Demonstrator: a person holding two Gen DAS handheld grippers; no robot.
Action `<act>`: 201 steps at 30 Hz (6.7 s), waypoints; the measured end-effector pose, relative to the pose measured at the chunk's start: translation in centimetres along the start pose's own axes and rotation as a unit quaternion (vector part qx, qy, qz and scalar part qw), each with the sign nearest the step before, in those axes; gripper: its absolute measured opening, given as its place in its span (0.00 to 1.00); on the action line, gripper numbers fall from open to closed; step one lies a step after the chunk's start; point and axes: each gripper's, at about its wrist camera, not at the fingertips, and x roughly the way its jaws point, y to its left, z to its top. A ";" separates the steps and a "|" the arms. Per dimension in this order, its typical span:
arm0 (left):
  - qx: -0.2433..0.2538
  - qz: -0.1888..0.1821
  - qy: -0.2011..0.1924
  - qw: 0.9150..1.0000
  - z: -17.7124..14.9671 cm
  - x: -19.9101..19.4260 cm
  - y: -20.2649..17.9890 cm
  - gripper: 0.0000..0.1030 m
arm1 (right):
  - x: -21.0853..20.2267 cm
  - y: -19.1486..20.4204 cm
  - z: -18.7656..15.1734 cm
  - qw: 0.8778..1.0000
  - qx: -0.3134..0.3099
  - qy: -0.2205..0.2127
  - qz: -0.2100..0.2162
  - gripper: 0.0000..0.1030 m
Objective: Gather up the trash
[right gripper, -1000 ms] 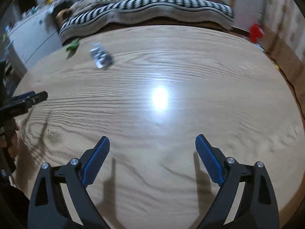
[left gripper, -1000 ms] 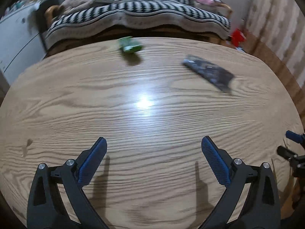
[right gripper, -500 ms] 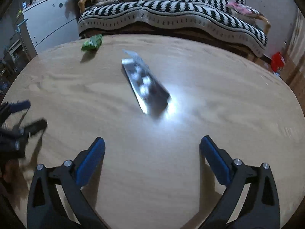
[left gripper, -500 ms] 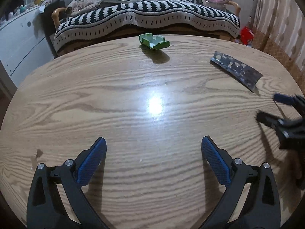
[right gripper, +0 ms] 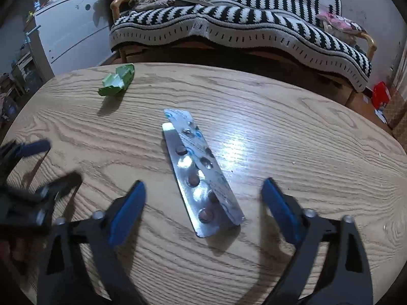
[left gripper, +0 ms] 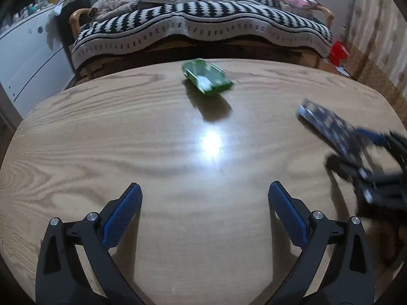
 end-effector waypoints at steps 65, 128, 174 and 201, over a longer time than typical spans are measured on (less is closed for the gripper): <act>0.315 -0.325 -0.047 0.890 -21.8 -21.2 -45.3 0.31 | -36.6 -25.5 -45.5 0.889 0.410 -0.002 -0.204 0.31; 0.372 -0.378 0.042 0.847 -27.0 -17.9 -54.9 0.31 | -39.3 -32.6 -52.9 0.799 0.555 -0.026 -0.229 0.85; 0.095 -0.104 -0.111 0.984 -12.2 -21.4 -15.2 0.94 | -28.4 -10.8 -25.9 0.961 0.245 -0.059 -0.118 0.91; -0.042 -0.034 -0.072 0.996 -11.9 -19.0 2.5 0.94 | -18.8 5.7 -14.5 0.993 0.102 -0.039 -0.052 0.92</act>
